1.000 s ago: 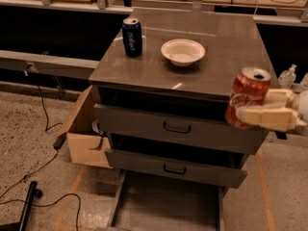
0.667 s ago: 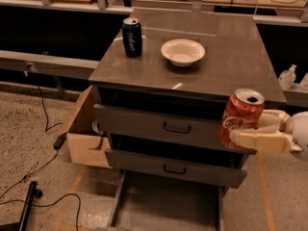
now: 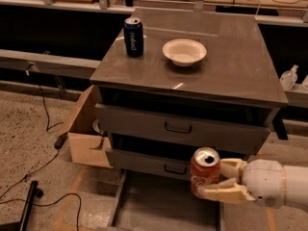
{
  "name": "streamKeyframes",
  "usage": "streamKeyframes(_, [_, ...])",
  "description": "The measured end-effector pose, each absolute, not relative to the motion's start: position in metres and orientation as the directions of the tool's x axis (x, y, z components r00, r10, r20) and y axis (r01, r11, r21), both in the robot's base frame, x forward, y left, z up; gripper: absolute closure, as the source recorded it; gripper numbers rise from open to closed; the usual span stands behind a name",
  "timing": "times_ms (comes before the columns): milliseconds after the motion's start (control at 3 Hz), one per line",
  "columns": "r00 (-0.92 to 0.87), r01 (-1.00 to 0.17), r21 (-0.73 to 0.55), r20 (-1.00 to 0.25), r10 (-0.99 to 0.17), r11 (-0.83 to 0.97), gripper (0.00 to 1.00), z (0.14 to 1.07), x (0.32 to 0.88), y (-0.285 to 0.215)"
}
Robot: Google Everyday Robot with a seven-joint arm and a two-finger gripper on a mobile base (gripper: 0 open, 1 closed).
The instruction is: Place coke can into bottom drawer
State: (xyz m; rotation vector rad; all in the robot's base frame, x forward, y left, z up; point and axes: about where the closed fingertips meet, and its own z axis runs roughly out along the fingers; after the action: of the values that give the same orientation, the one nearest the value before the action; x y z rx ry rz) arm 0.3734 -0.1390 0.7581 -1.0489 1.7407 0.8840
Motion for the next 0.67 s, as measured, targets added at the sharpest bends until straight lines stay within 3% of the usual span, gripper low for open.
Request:
streamKeyframes(333, [-0.273, -0.931, 0.139, -0.878, -0.393, 0.337, 1.0, 0.6931, 0.3631, -0.1207])
streamKeyframes(667, [-0.275, -0.929, 0.14, -0.881, -0.384, 0.343, 1.0, 0.6917, 0.3644, -0.1212])
